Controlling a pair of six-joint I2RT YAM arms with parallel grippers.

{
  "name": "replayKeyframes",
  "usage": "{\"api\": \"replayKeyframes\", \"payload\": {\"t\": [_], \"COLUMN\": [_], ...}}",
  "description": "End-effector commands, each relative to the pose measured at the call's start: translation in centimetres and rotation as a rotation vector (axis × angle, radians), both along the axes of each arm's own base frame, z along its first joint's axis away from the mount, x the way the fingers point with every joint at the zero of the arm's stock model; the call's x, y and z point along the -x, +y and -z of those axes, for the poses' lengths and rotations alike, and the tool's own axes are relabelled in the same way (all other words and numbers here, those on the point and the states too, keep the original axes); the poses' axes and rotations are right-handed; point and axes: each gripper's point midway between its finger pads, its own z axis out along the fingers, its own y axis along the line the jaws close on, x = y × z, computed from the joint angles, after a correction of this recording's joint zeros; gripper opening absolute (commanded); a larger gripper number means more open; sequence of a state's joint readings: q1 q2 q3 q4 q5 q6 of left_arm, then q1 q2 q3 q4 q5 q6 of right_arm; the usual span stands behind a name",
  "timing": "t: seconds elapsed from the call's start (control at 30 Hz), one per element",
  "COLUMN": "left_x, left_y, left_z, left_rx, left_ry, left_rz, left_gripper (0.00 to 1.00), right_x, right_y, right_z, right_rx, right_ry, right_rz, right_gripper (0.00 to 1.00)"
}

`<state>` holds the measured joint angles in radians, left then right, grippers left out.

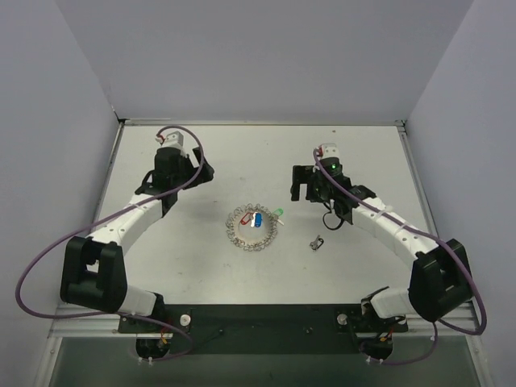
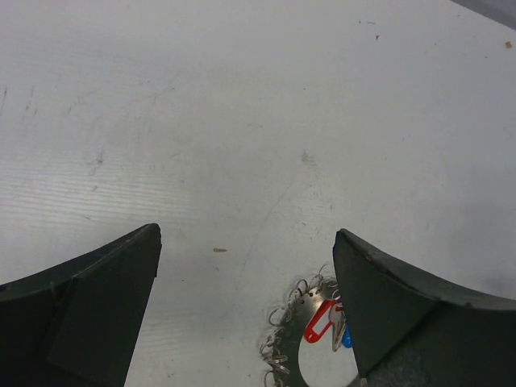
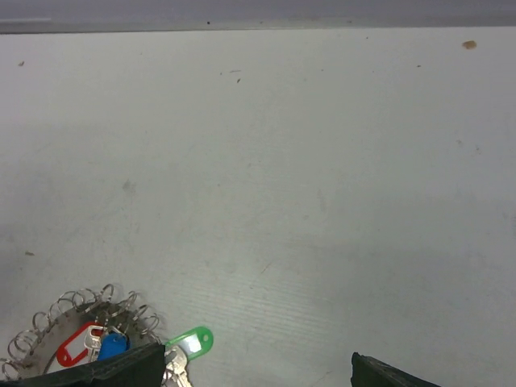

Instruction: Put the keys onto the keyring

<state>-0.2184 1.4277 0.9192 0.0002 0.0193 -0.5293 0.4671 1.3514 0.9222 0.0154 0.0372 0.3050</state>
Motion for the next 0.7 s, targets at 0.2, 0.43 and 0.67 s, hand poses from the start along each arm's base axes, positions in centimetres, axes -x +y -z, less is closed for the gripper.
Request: {"api": "replayKeyframes", "payload": {"t": [0.2,0.43,0.67], "left_x": [1.8,2.0,2.3], "left_y": [0.1,-1.7,-2.6], "left_z": [1.4,0.9,0.8], "left_rx": [-0.138,-0.089,-0.068], "left_ry": [0.052,0.024,0.012], "left_rz": [0.033,0.13,0.178], "left_gripper": [0.97,0.97,0.97], "right_x": [2.6,5.5,8.3], "right_y": [5.0,7.6,8.6], "right_z": [2.4,4.5,6.9], "right_rx": [-0.002,-0.101,-0.132], "right_ry": [0.109,0.219,0.329], "right_rz": [-0.151,-0.261,-0.305], "right_gripper": [0.97,0.74,0.58]}}
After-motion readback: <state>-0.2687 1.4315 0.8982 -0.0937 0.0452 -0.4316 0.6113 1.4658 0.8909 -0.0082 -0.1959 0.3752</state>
